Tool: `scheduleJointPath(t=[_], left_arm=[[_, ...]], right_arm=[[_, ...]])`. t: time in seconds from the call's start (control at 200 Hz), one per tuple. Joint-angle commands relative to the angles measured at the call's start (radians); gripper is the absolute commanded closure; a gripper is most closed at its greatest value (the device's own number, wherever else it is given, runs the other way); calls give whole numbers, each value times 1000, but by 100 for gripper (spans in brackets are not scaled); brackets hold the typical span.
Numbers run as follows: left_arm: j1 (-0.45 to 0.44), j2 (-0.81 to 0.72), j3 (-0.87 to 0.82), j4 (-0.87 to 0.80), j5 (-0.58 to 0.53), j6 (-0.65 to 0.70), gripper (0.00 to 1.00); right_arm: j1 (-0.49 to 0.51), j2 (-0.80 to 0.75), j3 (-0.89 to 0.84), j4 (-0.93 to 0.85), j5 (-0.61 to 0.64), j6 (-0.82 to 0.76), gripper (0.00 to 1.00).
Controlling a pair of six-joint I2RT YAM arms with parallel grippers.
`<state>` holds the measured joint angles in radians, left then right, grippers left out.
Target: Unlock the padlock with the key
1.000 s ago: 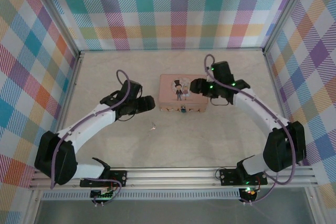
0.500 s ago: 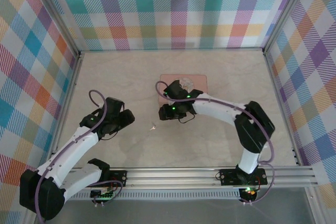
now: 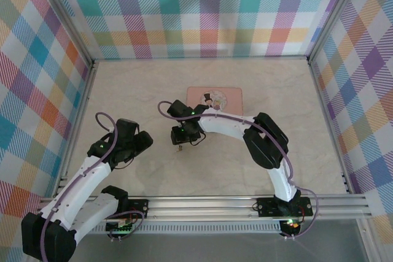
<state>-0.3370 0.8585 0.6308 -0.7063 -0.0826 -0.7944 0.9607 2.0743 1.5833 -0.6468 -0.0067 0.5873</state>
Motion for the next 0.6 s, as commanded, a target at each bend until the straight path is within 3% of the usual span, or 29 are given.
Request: scheduleJointPath(t=[0.0, 0.595], left_arm=[[12, -11, -19, -18, 15, -11, 22], [19, -34, -49, -5, 16, -26, 21]], right_arm=[[17, 47, 45, -99, 32, 11, 55], [46, 144, 89, -132, 72, 19, 65]])
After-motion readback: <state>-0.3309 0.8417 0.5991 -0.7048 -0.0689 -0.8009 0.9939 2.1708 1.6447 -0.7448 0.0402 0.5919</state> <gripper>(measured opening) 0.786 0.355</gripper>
